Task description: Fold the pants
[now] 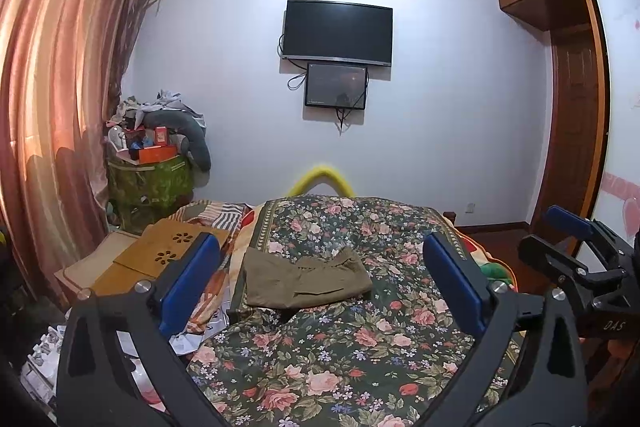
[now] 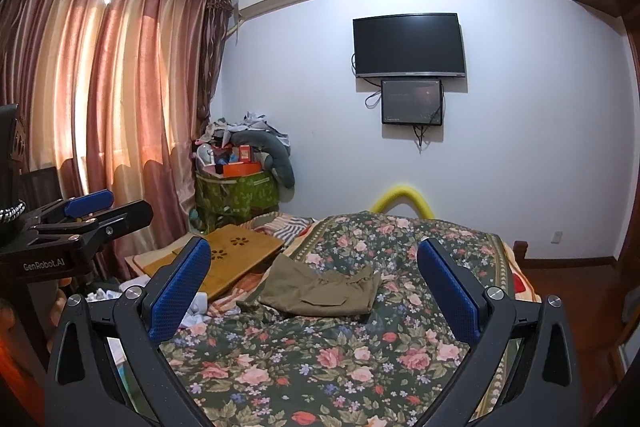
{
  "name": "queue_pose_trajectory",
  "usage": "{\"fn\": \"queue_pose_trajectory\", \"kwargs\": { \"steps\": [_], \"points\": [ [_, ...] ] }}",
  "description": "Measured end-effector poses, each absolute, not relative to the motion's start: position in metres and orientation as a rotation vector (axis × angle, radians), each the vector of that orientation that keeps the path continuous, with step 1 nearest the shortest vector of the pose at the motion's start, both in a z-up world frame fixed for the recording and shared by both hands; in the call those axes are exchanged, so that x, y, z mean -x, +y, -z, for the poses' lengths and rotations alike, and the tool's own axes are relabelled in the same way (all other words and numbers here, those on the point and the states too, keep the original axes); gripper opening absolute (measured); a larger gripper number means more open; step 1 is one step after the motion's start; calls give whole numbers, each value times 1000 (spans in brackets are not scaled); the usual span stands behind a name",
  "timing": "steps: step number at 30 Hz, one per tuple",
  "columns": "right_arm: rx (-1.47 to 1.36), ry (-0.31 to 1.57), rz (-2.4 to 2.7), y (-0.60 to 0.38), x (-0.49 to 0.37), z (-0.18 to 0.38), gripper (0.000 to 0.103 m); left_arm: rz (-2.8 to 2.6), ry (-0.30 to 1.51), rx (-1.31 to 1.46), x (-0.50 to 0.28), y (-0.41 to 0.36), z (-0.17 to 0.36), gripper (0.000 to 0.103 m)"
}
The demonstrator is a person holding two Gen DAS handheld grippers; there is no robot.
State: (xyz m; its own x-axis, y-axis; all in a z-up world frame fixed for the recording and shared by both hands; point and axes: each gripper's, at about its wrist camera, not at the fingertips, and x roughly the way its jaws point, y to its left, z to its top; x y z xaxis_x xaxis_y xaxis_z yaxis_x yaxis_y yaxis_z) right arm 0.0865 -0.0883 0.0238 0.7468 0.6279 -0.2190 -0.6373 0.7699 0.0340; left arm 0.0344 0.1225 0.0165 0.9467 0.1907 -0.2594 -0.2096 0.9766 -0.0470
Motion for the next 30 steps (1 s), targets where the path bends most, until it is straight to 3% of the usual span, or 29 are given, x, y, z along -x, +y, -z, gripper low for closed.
{"fn": "queue_pose_trajectory", "kwargs": {
  "steps": [30],
  "points": [
    [20,244,-671,-93,-89,-26,102,-170,286,61,-44,114,-9,103]
  ]
}}
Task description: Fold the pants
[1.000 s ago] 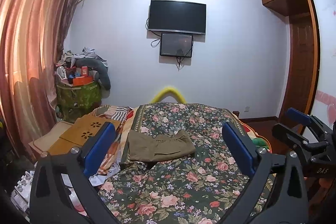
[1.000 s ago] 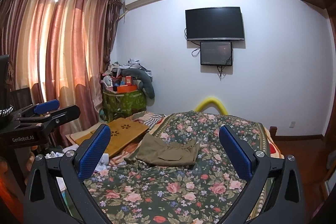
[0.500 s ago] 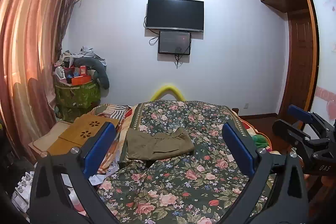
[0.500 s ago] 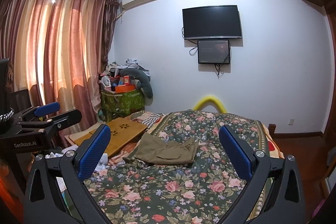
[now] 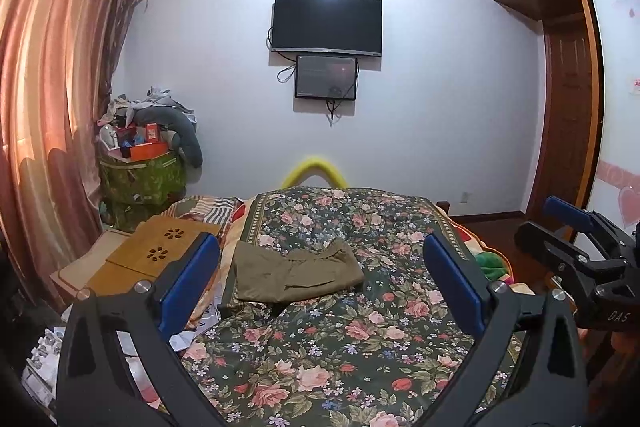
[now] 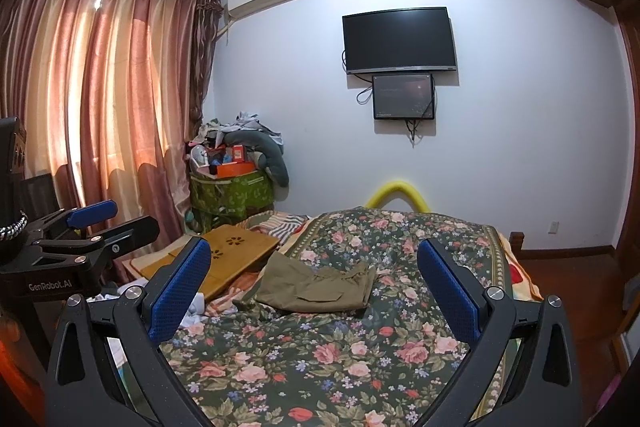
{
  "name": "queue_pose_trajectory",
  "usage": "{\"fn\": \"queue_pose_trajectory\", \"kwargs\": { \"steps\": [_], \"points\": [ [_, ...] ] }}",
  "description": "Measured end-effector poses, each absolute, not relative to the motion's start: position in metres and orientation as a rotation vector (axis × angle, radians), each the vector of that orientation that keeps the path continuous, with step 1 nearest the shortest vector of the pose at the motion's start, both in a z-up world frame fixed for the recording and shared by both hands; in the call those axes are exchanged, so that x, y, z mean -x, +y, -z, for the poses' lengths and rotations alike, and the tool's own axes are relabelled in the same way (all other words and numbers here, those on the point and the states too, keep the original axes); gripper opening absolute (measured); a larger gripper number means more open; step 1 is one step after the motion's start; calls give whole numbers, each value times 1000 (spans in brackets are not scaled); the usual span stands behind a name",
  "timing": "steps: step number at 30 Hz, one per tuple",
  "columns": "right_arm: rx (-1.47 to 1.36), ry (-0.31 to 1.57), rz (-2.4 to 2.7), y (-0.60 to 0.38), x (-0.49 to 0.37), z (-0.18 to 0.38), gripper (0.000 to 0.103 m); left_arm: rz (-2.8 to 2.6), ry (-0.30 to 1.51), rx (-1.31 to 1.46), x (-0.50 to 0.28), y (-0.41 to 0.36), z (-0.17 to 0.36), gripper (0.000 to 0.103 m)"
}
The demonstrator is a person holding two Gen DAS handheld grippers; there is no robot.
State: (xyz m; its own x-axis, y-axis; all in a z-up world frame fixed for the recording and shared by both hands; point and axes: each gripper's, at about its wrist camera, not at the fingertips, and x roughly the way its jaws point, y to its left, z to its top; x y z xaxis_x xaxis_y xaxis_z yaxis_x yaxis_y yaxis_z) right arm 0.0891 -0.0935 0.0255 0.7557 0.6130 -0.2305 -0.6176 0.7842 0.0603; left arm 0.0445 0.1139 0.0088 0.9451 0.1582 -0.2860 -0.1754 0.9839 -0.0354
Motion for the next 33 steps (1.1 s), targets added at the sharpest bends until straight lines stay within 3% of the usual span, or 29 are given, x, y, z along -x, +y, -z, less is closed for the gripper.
{"fn": "queue_pose_trajectory", "kwargs": {
  "steps": [33],
  "points": [
    [8,249,-656,-98,-93,-23,102,-123,312,72,-56,110,-2,103]
  ]
}}
